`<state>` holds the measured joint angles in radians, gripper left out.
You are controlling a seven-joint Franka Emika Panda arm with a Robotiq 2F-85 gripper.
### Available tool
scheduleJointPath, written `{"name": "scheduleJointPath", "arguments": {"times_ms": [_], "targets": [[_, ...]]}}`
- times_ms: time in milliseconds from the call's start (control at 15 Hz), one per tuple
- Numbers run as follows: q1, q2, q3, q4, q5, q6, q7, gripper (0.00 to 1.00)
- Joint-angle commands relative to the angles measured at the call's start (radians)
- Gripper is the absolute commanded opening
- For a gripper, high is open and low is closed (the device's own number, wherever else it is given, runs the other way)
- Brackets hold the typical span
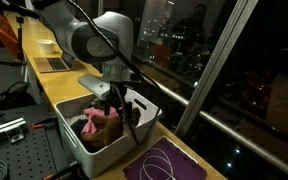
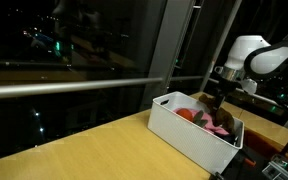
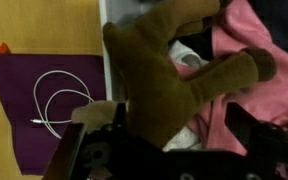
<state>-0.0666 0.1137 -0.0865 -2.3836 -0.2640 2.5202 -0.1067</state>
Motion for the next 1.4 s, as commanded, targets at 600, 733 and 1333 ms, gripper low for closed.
{"name": "scheduleJointPath", "arguments": {"times_ms": [600,733,1333], "targets": [[-0.017,-0.019,-0.015,-0.030,0.036,0.016,0.002,0.21],[-0.008,-0.066,-0.002,-0.033,0.058,-0.009,0.005,0.07],[0.134,-0.263,0.160,0.135,0.064,-0.267,0.052,0.04]]}}
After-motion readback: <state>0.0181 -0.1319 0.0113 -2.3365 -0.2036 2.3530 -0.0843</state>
